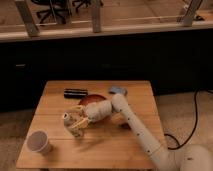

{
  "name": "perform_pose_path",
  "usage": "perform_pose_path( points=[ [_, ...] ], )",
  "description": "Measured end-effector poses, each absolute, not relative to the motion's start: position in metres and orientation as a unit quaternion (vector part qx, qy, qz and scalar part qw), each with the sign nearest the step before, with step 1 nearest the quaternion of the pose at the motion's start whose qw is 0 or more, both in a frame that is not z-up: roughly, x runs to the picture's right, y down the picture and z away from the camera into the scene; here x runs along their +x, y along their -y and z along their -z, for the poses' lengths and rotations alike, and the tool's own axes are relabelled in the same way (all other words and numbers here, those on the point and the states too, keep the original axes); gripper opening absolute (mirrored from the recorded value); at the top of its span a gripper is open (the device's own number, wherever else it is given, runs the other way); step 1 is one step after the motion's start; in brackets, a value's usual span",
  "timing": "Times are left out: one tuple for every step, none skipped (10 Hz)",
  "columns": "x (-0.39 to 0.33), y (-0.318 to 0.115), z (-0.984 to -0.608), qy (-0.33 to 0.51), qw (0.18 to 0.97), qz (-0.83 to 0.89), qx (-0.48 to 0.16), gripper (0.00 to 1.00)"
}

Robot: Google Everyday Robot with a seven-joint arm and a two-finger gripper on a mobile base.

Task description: Stand the bottle upright

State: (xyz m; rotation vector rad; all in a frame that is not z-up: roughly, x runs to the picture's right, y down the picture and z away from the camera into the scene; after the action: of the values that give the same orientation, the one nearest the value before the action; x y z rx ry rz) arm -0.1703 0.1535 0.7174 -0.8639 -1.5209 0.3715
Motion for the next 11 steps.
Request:
perform_pose_path(
  points=[
    [-0.1709,-0.1539,-0.7173,0.664,0.626,-0.16,-0.377,0.8],
    [-0.1715,-0.1544,-0.7171,0.664,0.626,-0.159,-0.377,0.8],
    [-0.1714,-0.1541,-0.717,0.663,0.627,-0.159,-0.376,0.8],
    [-0.1715,-0.1541,-0.717,0.663,0.628,-0.159,-0.375,0.8],
    [-0.1715,-0.1543,-0.7172,0.663,0.629,-0.159,-0.375,0.8],
    [-0.1717,-0.1544,-0.7173,0.661,0.631,-0.158,-0.374,0.8],
    [-0.1717,-0.154,-0.7172,0.66,0.632,-0.157,-0.373,0.8],
    [-0.1717,-0.1541,-0.7172,0.66,0.632,-0.158,-0.373,0.8],
    [-0.1717,-0.154,-0.7173,0.66,0.633,-0.158,-0.373,0.8],
    [-0.1713,-0.1533,-0.717,0.66,0.633,-0.159,-0.371,0.8],
    [-0.1708,-0.1518,-0.7164,0.661,0.634,-0.16,-0.369,0.8]
  ],
)
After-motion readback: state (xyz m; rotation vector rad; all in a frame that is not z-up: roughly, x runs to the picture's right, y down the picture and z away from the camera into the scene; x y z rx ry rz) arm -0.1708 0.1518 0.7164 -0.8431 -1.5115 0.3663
